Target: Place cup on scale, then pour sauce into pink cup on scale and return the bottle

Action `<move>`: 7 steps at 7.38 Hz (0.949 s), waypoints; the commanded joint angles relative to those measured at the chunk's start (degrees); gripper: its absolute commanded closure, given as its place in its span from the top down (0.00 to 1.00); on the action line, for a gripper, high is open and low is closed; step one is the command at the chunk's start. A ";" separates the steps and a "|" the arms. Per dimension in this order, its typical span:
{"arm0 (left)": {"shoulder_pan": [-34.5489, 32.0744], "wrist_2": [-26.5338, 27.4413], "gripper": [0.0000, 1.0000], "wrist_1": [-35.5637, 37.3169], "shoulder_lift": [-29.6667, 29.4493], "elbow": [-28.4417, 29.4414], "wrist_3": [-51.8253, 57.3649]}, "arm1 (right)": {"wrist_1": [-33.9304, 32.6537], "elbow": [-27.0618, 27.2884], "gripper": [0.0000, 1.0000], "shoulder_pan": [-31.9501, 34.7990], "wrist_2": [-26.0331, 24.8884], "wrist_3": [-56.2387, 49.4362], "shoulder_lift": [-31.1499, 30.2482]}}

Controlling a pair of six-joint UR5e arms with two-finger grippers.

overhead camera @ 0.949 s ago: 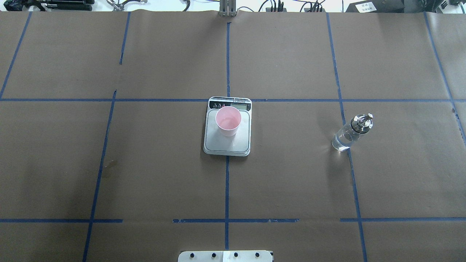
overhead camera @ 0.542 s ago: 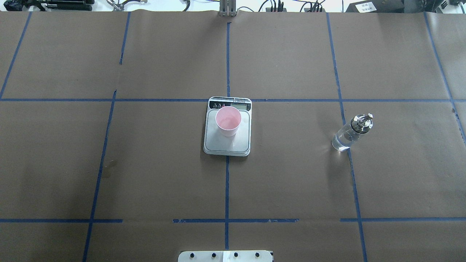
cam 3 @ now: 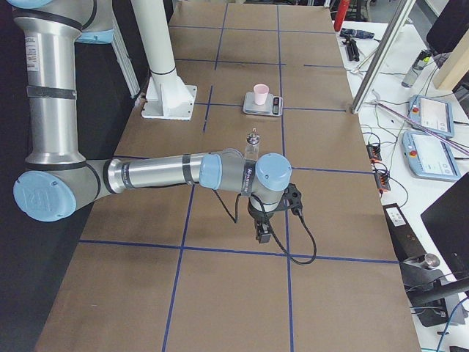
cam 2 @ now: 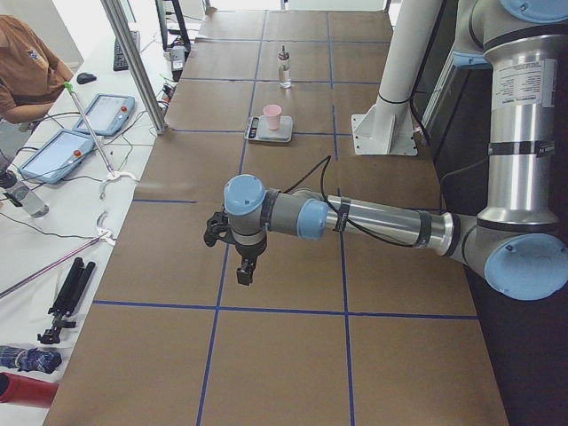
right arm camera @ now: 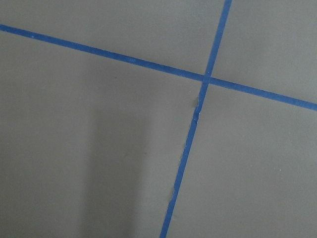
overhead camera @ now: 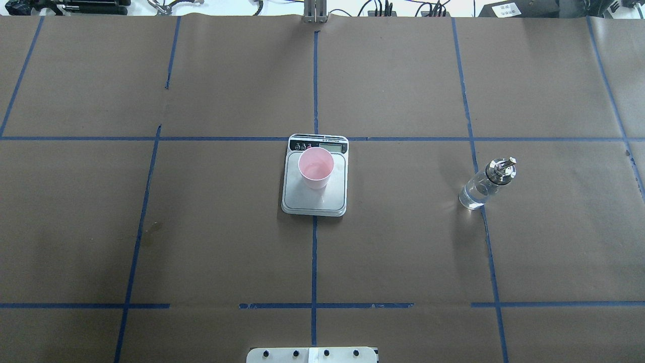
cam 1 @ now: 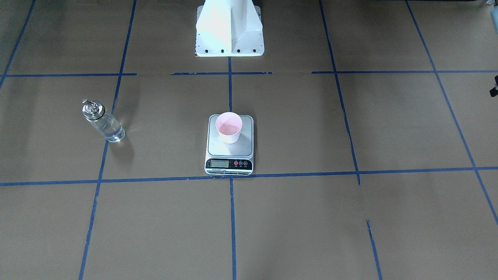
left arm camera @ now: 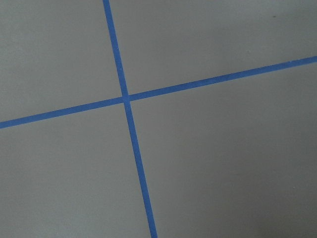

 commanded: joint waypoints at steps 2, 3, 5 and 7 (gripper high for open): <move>0.60 -0.38 1.00 -0.09 -1.23 -0.50 0.37 | 0.01 -0.11 1.00 0.00 0.05 -0.58 -0.05; 0.60 -0.38 1.00 0.09 -1.41 -1.11 0.46 | 0.01 -0.12 1.00 0.00 0.74 -0.59 -0.14; 0.60 -0.38 1.00 0.09 -1.41 -1.29 0.38 | 0.01 -0.29 1.00 0.00 0.75 -0.24 -0.31; 0.60 -0.38 1.00 0.17 -1.41 -4.10 0.46 | 0.01 0.14 1.00 0.00 1.01 -0.41 -0.40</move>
